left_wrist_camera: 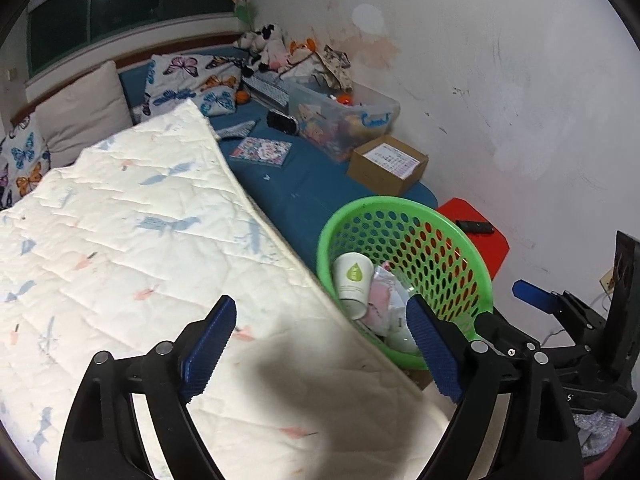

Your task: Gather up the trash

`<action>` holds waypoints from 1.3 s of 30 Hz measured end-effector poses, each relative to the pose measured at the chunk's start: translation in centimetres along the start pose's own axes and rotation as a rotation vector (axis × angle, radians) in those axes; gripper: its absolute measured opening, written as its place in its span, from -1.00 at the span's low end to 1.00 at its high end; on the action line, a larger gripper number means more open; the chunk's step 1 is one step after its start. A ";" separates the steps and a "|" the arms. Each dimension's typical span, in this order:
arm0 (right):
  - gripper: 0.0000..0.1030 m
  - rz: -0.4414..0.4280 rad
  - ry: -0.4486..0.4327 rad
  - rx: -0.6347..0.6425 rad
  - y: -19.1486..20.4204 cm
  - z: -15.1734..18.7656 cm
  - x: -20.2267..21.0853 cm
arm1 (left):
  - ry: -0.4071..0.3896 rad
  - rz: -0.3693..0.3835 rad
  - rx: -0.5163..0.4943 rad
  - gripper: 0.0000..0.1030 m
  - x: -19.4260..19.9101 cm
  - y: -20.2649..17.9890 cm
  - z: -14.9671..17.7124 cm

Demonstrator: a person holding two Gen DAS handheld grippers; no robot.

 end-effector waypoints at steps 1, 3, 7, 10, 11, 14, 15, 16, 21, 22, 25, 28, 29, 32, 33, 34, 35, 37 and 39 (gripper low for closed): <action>0.80 -0.001 -0.002 0.007 0.4 -0.1 0.0 | -0.006 -0.003 0.000 0.65 0.2 0.3 0.0; 0.80 -0.005 -0.003 0.015 1.1 -0.3 0.0 | -0.024 -0.017 -0.003 0.66 0.9 0.9 0.1; 0.80 -0.021 -0.006 0.027 2.5 -0.7 -0.1 | -0.062 -0.053 -0.003 0.74 2.2 2.5 0.3; 0.80 -0.026 -0.005 0.046 3.6 -0.9 -0.4 | -0.081 -0.081 0.003 0.78 3.2 4.1 0.6; 0.80 -0.031 -0.003 0.051 4.1 -1.0 -0.5 | -0.088 -0.088 0.005 0.79 3.6 4.7 0.7; 0.80 -0.043 -0.006 0.056 5.3 -1.3 -0.8 | -0.104 -0.110 0.023 0.80 4.4 6.3 0.9; 0.80 -0.048 -0.007 0.055 5.6 -1.3 -0.9 | -0.110 -0.115 0.034 0.80 4.8 7.1 1.0; 0.80 -0.054 -0.009 0.054 5.9 -1.4 -0.9 | -0.115 -0.120 0.043 0.80 5.1 7.6 1.0; 0.80 -0.055 -0.010 0.087 7.8 -1.7 -1.3 | -0.145 -0.166 0.061 0.82 6.2 9.8 1.4; 0.80 -0.055 -0.011 0.093 8.1 -1.8 -1.4 | -0.152 -0.177 0.065 0.82 6.4 10.2 1.5; 0.80 -0.056 -0.013 0.098 8.9 -1.8 -1.5 | -0.168 -0.193 0.075 0.82 7.2 11.3 1.7; 0.80 -0.054 -0.020 0.102 9.5 -2.0 -1.4 | -0.179 -0.210 0.074 0.82 7.7 11.7 2.0; 0.80 -0.050 -0.023 0.105 9.6 -2.0 -1.3 | -0.180 -0.216 0.073 0.82 7.7 11.9 2.1; 0.80 -0.042 -0.033 0.111 9.8 -2.1 -0.9 | -0.183 -0.223 0.069 0.82 7.6 11.8 2.3; 0.80 -0.037 -0.037 0.115 9.8 -2.0 -0.8 | -0.183 -0.223 0.071 0.82 7.6 11.8 2.3; 0.80 -0.030 -0.041 0.119 9.7 -2.0 -0.6 | -0.181 -0.223 0.073 0.82 7.6 11.8 2.4; 0.80 -0.023 -0.045 0.124 9.8 -1.9 -0.5 | -0.180 -0.221 0.075 0.82 7.5 11.7 2.4; 0.80 -0.008 -0.052 0.134 9.8 -1.9 -0.1 | -0.182 -0.223 0.076 0.82 7.4 11.6 2.5; 0.80 0.010 -0.054 0.137 9.8 -1.7 0.2 | -0.185 -0.228 0.077 0.82 7.3 11.6 2.5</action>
Point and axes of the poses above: each gripper's, at about its wrist camera, not at the fingertips, and x roughly against the way its jaws point, y to its left, z to its underside, the point moved 8 cm from there along -x, roughly the way its jaws point, and after that the axes turned 11 degrees about x, right-handed, at the moved point
